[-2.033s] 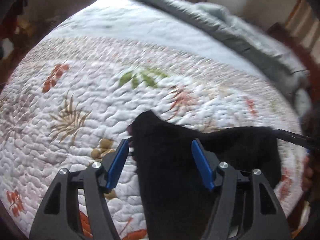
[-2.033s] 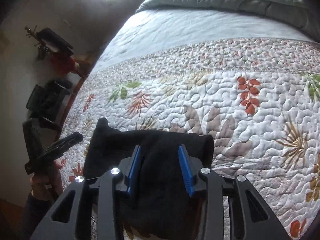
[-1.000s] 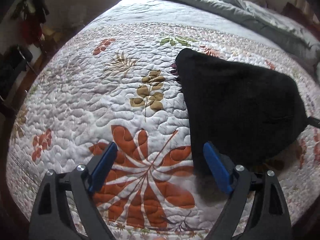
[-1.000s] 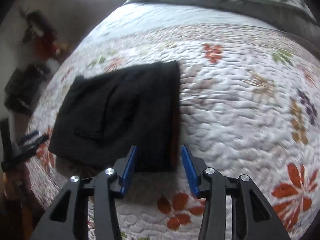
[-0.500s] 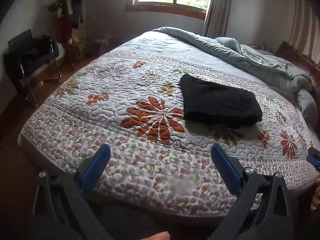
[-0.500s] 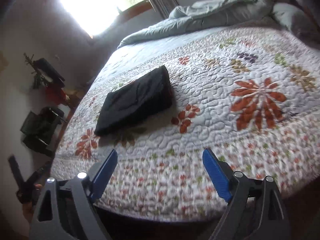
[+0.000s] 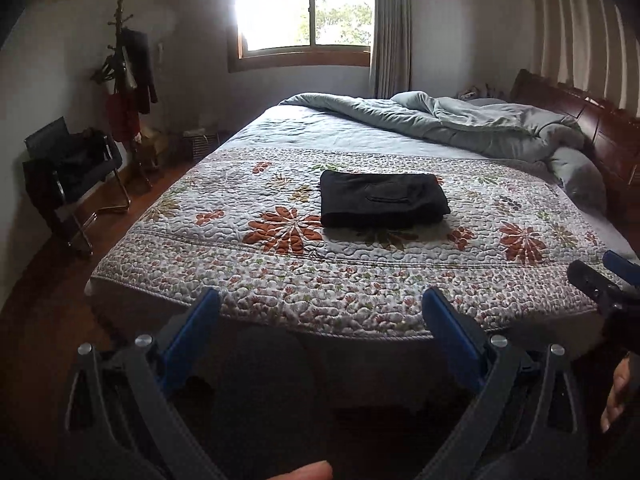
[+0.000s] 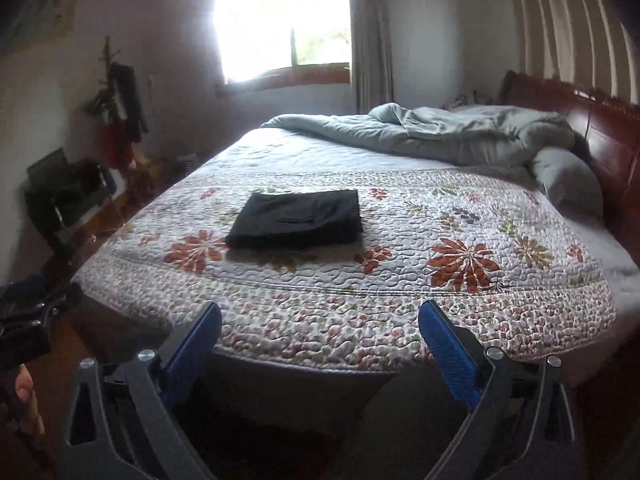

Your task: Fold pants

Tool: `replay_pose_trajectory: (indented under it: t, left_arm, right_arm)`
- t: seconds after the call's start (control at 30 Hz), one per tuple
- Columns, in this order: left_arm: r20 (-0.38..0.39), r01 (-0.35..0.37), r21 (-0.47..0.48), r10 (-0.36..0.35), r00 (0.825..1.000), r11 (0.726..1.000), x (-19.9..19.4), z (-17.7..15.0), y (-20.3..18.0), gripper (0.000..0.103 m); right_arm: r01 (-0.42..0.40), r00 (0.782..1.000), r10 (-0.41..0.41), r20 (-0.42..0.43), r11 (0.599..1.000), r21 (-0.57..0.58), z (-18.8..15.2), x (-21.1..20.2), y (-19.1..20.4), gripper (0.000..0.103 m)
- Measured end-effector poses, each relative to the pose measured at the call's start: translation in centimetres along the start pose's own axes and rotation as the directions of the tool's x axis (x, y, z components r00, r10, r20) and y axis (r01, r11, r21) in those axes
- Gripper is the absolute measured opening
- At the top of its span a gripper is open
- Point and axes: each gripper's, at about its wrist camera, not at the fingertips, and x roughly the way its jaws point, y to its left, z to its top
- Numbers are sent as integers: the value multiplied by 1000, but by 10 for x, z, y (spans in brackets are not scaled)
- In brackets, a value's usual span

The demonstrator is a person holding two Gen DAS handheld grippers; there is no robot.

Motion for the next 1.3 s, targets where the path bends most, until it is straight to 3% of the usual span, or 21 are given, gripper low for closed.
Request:
replay_pose_trajectory:
  t: [0.2,0.43,1.3]
  left_arm:
    - [39,0,-12,0,999,1000,-33,-7,3,100]
    - [45,22,-10,-21,999,1000,-39,-10,-9,100]
    - [71,23,-23,-22,997,999,-51,-5,-11,100]
  right_arm:
    - [19,998,-19,54,1000,11,6,-37,13,99]
    - [44,992,-46,118,999,23,12,-62,15,99]
    - [33,993,-32,116,999,-7,8,-67,22,99]
